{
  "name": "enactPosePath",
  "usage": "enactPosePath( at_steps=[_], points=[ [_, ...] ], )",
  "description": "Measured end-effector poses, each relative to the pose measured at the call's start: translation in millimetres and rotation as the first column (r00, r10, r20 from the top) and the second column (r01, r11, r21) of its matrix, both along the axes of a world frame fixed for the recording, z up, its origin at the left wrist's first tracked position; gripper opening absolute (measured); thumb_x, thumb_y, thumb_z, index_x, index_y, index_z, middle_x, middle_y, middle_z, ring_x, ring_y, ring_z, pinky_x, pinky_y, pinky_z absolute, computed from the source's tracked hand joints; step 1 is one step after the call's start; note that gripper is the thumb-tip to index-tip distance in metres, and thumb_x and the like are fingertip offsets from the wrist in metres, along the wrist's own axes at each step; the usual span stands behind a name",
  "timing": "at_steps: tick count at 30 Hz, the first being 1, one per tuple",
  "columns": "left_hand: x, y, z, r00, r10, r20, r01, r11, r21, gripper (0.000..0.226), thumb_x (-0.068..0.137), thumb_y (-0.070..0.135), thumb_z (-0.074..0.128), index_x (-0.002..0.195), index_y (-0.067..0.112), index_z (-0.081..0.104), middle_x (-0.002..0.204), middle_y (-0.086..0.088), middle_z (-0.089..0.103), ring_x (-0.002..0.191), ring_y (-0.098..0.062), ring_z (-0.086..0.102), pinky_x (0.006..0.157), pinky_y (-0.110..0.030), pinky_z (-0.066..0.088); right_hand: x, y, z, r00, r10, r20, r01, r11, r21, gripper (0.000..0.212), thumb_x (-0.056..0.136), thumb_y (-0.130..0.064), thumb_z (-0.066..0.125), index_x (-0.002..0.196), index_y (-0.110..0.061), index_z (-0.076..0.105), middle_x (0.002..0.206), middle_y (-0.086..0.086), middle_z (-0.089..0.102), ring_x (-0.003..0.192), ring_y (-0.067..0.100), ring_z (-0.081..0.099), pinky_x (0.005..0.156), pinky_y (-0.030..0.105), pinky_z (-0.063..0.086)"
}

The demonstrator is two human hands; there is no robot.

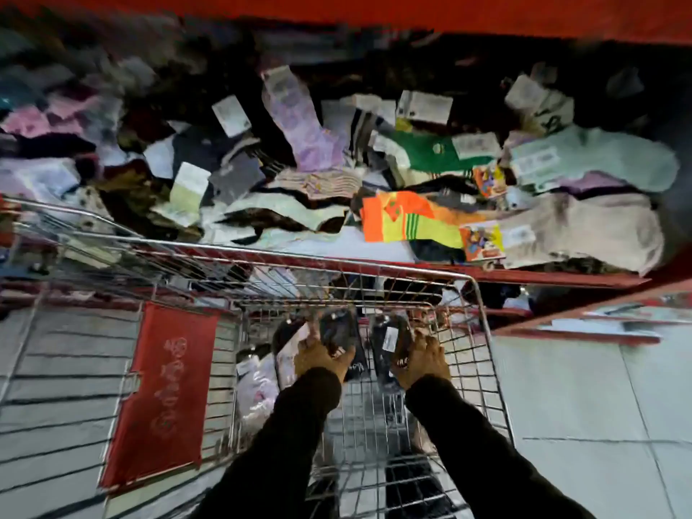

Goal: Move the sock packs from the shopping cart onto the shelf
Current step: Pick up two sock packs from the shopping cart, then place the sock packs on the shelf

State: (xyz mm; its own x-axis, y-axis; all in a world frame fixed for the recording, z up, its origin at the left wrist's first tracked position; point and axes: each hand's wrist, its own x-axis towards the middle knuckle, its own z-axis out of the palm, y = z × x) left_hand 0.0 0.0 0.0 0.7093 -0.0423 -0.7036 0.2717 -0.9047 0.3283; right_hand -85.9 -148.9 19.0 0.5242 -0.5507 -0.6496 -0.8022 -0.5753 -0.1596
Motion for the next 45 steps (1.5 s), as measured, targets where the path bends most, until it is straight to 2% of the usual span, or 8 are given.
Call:
enactPosePath(
  at_steps=[4,9,14,17,30,33,37,45],
  points=[
    [8.1,-16.8,-27.1,0.969,0.186,-0.164,-0.187,0.982,0.011,0.102,0.078,0.053,0.078,0.153,0.006,0.027,0.156,-0.018,0.033,0.142,-0.036,0.038,0.119,-0.041,0.034,4.6,-0.5,-30.2,0.998,-0.067,-0.009,0.067,0.998,-0.009,0.088,0.082,-0.053,0.065,0.146,-0.009,0.025,0.146,0.014,0.039,0.135,0.034,0.037,0.108,0.045,0.042],
    [11.9,-30.7,-42.5,0.990,0.115,-0.085,-0.102,0.984,0.144,0.110,0.073,0.059,0.079,0.148,0.003,0.022,0.144,-0.014,0.032,0.133,-0.038,0.044,0.109,-0.044,0.043,7.4,-0.9,-56.5,0.999,-0.026,-0.047,0.024,0.999,-0.029,0.128,0.063,-0.073,0.072,0.152,-0.005,0.010,0.150,0.017,0.032,0.139,0.035,0.035,0.107,0.049,0.043],
    [19.0,-41.4,-58.9,0.994,0.072,-0.082,-0.056,0.981,0.184,0.127,0.068,0.069,0.076,0.153,0.001,0.011,0.153,-0.016,0.029,0.140,-0.034,0.039,0.111,-0.041,0.040,11.9,-0.9,-66.1,0.999,-0.006,-0.034,0.003,0.996,-0.091,0.114,0.061,-0.070,0.074,0.141,-0.004,0.026,0.141,0.016,0.041,0.130,0.033,0.042,0.099,0.046,0.050],
    [22.1,-40.9,-59.2,0.994,0.029,-0.101,-0.011,0.984,0.176,0.123,0.059,0.076,0.074,0.149,0.007,0.027,0.147,-0.014,0.040,0.133,-0.033,0.048,0.108,-0.036,0.045,12.4,-3.5,-57.1,0.999,-0.044,-0.010,0.043,0.995,-0.089,0.103,0.060,-0.064,0.079,0.132,-0.007,0.033,0.133,0.013,0.047,0.126,0.032,0.046,0.095,0.045,0.050],
    [-1.9,24.2,67.1,0.984,0.085,0.154,-0.087,0.996,0.008,0.131,0.032,0.091,0.066,0.132,0.011,0.038,0.135,-0.010,0.054,0.115,-0.029,0.062,0.091,-0.042,0.059,-9.0,21.3,60.5,0.998,-0.021,0.054,0.030,0.985,-0.170,0.127,0.069,-0.077,0.065,0.153,-0.004,0.005,0.151,0.019,0.041,0.138,0.034,0.042,0.114,0.045,0.040],
    [-4.5,40.6,120.8,0.962,0.054,0.267,-0.038,0.997,-0.065,0.118,0.044,0.082,0.078,0.129,0.009,0.041,0.127,-0.008,0.057,0.111,-0.029,0.063,0.089,-0.039,0.059,-11.7,25.1,106.3,0.988,-0.028,0.152,0.062,0.973,-0.221,0.131,0.066,-0.077,0.068,0.153,0.001,0.008,0.147,0.023,0.045,0.137,0.036,0.044,0.112,0.044,0.041],
    [8.8,50.8,184.3,0.868,0.106,0.485,0.020,0.969,-0.248,0.117,0.055,0.062,0.088,0.142,0.007,0.034,0.141,-0.011,0.051,0.124,-0.029,0.059,0.099,-0.038,0.054,-9.4,26.9,167.2,0.853,-0.089,0.514,0.223,0.953,-0.205,0.117,0.051,-0.067,0.080,0.137,0.000,0.039,0.127,0.020,0.059,0.117,0.038,0.057,0.100,0.047,0.050],
    [50.1,30.7,318.1,0.553,0.261,0.791,0.218,0.871,-0.440,0.107,0.063,0.059,0.085,0.143,0.014,0.031,0.144,-0.007,0.044,0.129,-0.026,0.052,0.103,-0.038,0.051,34.6,13.3,293.4,0.407,0.000,0.913,0.276,0.953,-0.123,0.099,0.058,-0.051,0.085,0.136,-0.012,0.039,0.134,0.007,0.054,0.125,0.025,0.052,0.108,0.044,0.046]
  ],
)
